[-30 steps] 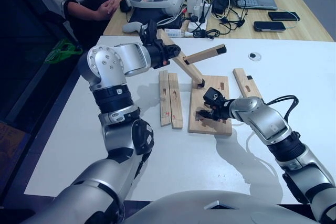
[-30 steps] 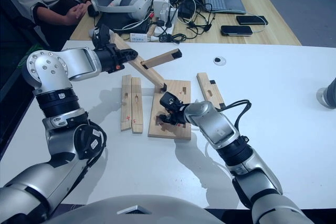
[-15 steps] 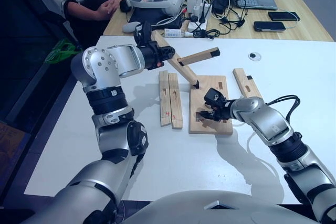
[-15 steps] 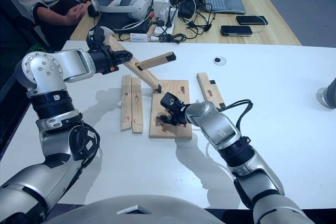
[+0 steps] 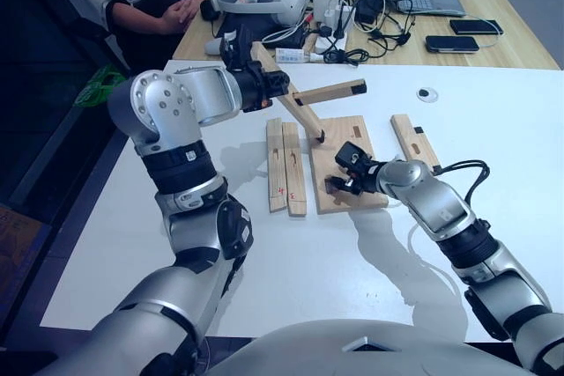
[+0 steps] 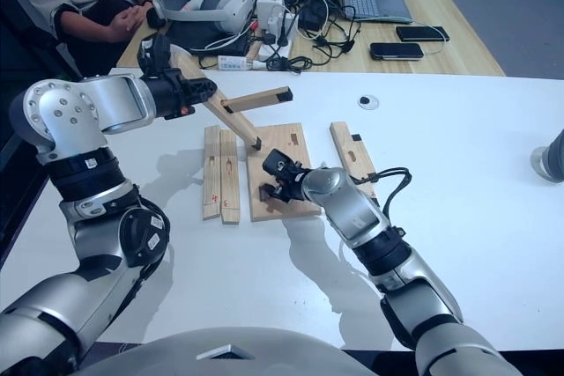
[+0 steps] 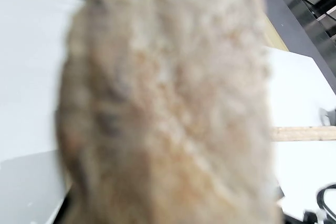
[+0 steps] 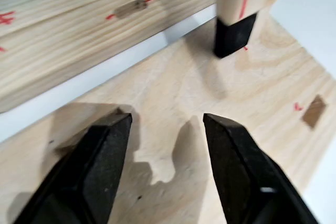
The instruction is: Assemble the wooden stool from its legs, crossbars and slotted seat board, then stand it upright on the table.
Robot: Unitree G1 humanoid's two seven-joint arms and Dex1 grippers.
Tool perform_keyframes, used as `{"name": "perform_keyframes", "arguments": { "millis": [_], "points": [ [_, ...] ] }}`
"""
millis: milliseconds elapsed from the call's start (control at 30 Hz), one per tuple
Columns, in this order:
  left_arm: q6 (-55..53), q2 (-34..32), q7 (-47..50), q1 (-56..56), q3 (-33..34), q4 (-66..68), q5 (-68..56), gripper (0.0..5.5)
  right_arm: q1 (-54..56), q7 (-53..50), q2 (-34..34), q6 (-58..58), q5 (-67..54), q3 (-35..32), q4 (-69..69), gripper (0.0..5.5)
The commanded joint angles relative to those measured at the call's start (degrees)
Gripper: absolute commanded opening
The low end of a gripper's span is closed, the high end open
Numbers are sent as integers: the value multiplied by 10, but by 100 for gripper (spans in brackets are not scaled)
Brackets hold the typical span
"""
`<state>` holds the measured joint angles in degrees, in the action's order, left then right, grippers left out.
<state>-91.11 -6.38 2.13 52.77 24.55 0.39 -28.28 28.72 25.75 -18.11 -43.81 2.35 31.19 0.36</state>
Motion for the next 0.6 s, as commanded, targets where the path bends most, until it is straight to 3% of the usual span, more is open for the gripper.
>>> {"name": "perform_keyframes", "arguments": {
  "millis": [33,300,600],
  "points": [
    [-14,-10,19,32,-5,53,14,103,33,-29,44,46,44,23,40,250],
    [-13,-1,19,56,4,67,32,103,12,0,68,56,61,32,8,250],
    [15,1,13,84,40,42,51,103,-62,30,42,-171,-59,-149,-139,250]
  ]
}}
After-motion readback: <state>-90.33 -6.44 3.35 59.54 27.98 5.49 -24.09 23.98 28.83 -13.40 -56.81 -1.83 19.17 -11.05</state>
